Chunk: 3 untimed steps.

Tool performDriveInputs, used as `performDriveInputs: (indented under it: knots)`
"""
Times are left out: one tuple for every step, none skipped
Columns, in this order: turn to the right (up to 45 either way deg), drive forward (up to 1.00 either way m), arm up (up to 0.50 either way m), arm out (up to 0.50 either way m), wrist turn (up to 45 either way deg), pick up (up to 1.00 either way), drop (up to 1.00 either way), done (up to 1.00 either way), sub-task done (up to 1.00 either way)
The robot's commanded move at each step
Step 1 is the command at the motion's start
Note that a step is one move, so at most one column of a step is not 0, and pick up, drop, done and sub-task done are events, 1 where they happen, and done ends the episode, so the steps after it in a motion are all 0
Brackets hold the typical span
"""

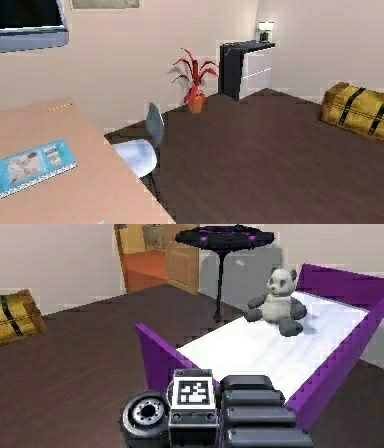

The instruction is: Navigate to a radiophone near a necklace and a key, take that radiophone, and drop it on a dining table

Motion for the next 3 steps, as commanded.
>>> performDriveInputs:
  knots:
    - [42.0, 0.00, 0.00, 0.00, 0.0, 0.00, 0.00, 0.00, 0.00]
    - [-45.0, 0.00, 0.00, 0.00, 0.0, 0.00, 0.00, 0.00, 0.00]
    - [-45.0, 0.00, 0.00, 0.00, 0.0, 0.00, 0.00, 0.00, 0.00]
